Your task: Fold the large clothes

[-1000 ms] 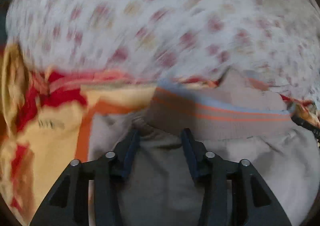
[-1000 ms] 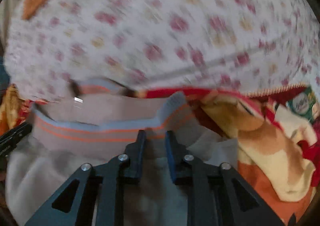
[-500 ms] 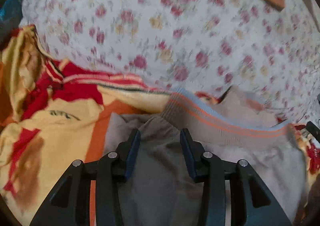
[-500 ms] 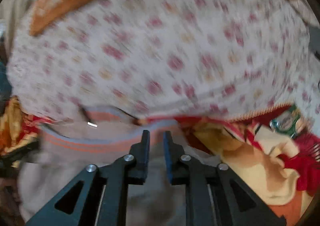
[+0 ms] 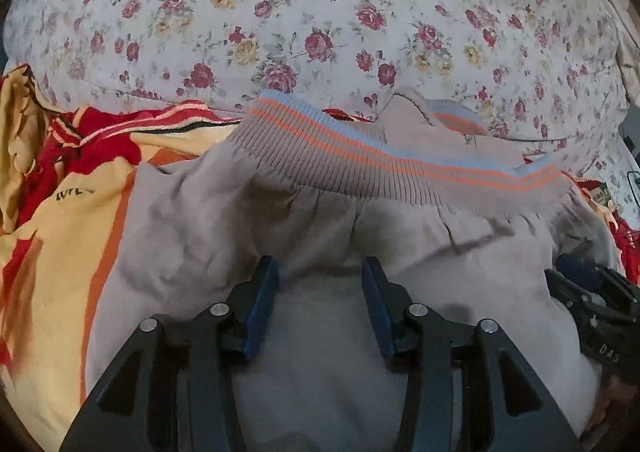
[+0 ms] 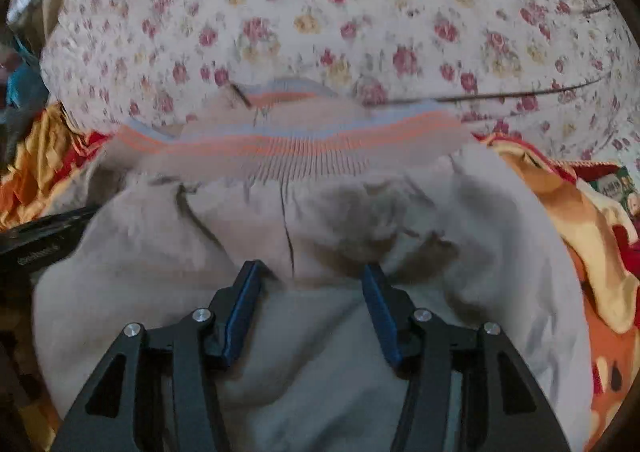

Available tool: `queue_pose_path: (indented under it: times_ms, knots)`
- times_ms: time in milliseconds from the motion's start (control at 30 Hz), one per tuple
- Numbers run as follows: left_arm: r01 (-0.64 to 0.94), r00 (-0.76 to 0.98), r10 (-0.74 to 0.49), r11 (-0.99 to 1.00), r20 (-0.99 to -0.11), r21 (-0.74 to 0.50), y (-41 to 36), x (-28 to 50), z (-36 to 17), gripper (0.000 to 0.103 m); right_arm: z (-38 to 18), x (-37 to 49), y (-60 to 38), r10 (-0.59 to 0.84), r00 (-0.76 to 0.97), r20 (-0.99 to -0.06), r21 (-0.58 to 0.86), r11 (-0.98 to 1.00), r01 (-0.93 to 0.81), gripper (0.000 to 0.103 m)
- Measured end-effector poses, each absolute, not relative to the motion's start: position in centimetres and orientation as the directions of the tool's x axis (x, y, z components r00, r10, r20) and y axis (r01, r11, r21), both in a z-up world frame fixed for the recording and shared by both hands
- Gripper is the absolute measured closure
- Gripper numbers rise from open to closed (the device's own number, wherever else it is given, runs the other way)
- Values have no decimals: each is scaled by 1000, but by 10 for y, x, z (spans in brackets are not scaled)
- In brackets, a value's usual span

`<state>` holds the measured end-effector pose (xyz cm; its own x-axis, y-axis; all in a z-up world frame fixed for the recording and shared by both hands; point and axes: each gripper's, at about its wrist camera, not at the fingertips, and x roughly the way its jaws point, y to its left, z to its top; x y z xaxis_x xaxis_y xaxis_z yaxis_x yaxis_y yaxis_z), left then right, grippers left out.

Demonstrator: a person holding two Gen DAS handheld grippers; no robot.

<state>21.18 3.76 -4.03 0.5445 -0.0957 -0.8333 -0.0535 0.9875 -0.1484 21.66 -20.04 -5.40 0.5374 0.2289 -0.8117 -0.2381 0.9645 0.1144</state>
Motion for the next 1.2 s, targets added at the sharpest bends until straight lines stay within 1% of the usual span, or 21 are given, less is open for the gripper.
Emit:
queue_pose_path:
  times_ms: [33, 67, 100, 133, 167, 233, 267, 333, 367, 533, 733, 1033, 1200]
  knots:
    - [-48, 545, -99, 988, -832, -148, 37, 212, -42, 65, -54, 216, -199, 231, 536, -812, 109, 962, -249, 42]
    - [-41, 545, -99, 989, -832, -144, 36, 213, -43, 64, -55, 215, -196, 234, 534, -812, 104, 959, -263, 39]
    - [-38, 548, -95, 990, -831, -139, 35, 212, -42, 62, -56, 215, -194, 238, 531, -813, 97, 955, -278, 31]
    - [-35, 550, -98, 990, -830, -140, 34, 212, -43, 59, -57, 215, -192, 239, 527, -816, 89, 952, -294, 27]
    - [-29, 551, -104, 989, -828, -144, 32, 212, -43, 56, -57, 215, -191, 235, 525, -818, 81, 951, -299, 27]
    - [-10, 547, -110, 990, -829, -139, 29, 214, -46, 48, -57, 215, -192, 248, 518, -819, 98, 949, -300, 25]
    - [-4, 545, -106, 992, -831, -129, 27, 217, -48, 47, -57, 216, -192, 257, 514, -819, 104, 946, -307, 25]
    - [6, 547, -93, 994, -832, -107, 23, 217, -52, 45, -57, 217, -191, 274, 506, -818, 115, 939, -323, 18]
    - [8, 552, -89, 995, -829, -101, 22, 218, -52, 45, -58, 217, -190, 279, 505, -817, 116, 936, -331, 17]
    - [7, 569, -123, 989, -813, -145, 28, 219, -54, 43, -60, 216, -187, 284, 516, -808, 110, 933, -342, 13]
    - [7, 579, -125, 989, -806, -148, 27, 217, -52, 43, -60, 216, -188, 300, 515, -803, 122, 929, -350, 11]
    - [3, 572, -111, 991, -813, -133, 25, 218, -50, 43, -60, 219, -183, 278, 500, -820, 90, 926, -366, 10]
    - [9, 569, -115, 991, -814, -134, 25, 219, -50, 42, -61, 217, -184, 284, 512, -810, 92, 925, -368, 10]
